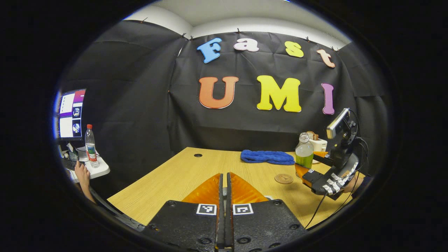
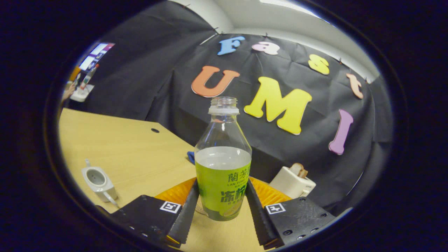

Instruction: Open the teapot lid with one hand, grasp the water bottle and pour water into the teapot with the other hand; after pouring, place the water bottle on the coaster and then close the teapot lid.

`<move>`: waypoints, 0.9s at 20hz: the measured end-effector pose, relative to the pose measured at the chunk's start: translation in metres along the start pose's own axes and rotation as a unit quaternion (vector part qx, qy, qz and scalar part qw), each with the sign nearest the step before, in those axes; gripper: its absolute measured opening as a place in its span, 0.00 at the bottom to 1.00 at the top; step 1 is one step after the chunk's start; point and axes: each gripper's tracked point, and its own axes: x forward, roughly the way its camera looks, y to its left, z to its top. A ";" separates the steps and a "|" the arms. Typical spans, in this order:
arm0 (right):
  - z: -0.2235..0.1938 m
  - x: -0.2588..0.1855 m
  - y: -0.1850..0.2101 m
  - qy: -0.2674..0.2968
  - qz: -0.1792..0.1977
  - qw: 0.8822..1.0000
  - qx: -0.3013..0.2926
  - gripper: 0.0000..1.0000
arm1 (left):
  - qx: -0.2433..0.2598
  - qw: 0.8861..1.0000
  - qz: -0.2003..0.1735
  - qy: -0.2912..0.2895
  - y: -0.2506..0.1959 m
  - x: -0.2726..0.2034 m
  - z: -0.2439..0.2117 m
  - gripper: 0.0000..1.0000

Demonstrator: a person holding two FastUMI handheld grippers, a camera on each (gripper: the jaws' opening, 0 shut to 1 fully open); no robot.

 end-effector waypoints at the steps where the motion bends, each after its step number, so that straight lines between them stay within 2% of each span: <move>1: -0.001 0.007 -0.002 0.005 0.006 1.000 0.030 0.75 | 0.000 1.000 0.000 0.000 -0.001 0.000 0.000 0.03; 2: -0.004 0.015 -0.004 0.013 0.011 0.998 0.059 0.72 | 0.003 1.000 0.004 -0.001 0.000 0.001 0.001 0.03; 4: -0.011 0.034 -0.002 0.029 0.026 0.994 0.106 0.75 | 0.006 1.000 0.013 0.004 0.004 0.002 -0.002 0.03; 6: -0.014 0.046 0.003 0.035 0.033 0.990 0.134 0.72 | 0.006 1.000 0.016 0.007 0.006 0.004 -0.005 0.03; 8: -0.024 0.061 0.006 0.046 0.037 0.988 0.141 0.75 | 0.006 1.000 0.022 0.012 0.010 0.006 -0.008 0.03; 12: -0.037 0.072 0.015 0.061 0.047 0.986 0.148 0.72 | 0.014 0.999 0.029 0.025 0.010 0.013 -0.017 0.03; 18: -0.049 0.082 0.013 0.068 0.043 0.987 0.141 0.76 | 0.026 0.999 0.021 0.027 -0.001 0.015 -0.018 0.03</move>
